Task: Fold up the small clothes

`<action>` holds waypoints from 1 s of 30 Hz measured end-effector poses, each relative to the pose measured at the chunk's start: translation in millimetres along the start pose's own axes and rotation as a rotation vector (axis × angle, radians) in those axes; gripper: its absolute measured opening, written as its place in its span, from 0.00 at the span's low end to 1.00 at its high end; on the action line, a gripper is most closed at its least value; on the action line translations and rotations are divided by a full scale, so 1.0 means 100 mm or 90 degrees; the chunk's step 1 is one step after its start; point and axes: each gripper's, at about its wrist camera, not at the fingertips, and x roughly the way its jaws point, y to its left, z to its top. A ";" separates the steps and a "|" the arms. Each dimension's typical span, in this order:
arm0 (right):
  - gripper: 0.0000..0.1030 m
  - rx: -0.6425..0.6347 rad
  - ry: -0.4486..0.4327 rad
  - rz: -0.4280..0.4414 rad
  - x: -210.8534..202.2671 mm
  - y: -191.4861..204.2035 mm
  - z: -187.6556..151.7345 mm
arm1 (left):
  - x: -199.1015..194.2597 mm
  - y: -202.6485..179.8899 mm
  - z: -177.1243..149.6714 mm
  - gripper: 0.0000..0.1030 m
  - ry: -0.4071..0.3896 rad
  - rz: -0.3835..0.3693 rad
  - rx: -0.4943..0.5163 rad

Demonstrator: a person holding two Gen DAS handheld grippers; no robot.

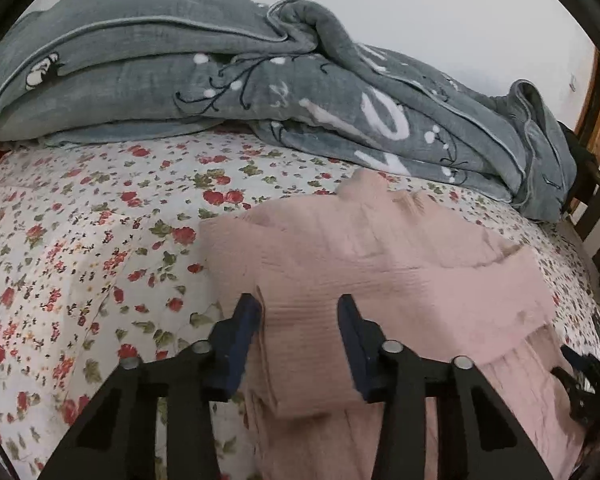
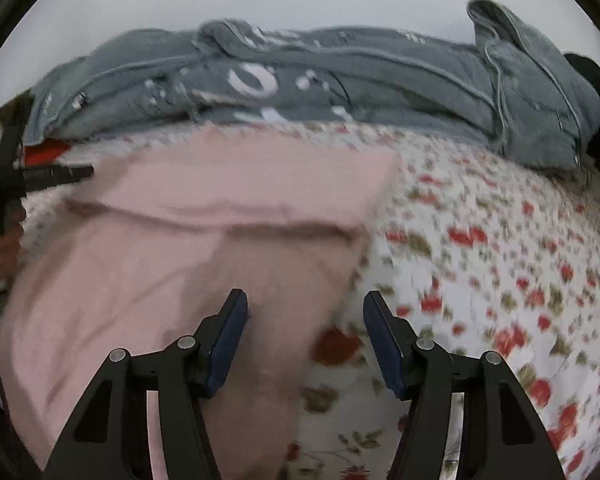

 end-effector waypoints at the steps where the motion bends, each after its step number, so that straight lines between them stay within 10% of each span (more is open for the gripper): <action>1: 0.56 0.005 -0.010 0.007 0.01 -0.01 -0.02 | 0.02 0.01 -0.01 0.31 0.002 0.006 -0.005; 7: 0.56 0.018 -0.026 0.021 0.01 -0.06 -0.07 | 0.05 0.04 0.00 0.09 -0.001 0.017 -0.029; 12: 0.56 0.029 -0.027 0.034 0.01 -0.08 -0.07 | -0.21 -0.02 0.18 0.08 -0.081 -0.001 -0.034; 17: 0.56 0.025 -0.027 0.030 0.02 -0.08 -0.07 | 0.08 -0.03 0.16 0.09 -0.024 0.071 -0.010; 30: 0.56 0.035 -0.028 -0.008 -0.22 -0.10 -0.04 | -0.45 -0.03 -0.19 0.41 0.003 0.082 -0.022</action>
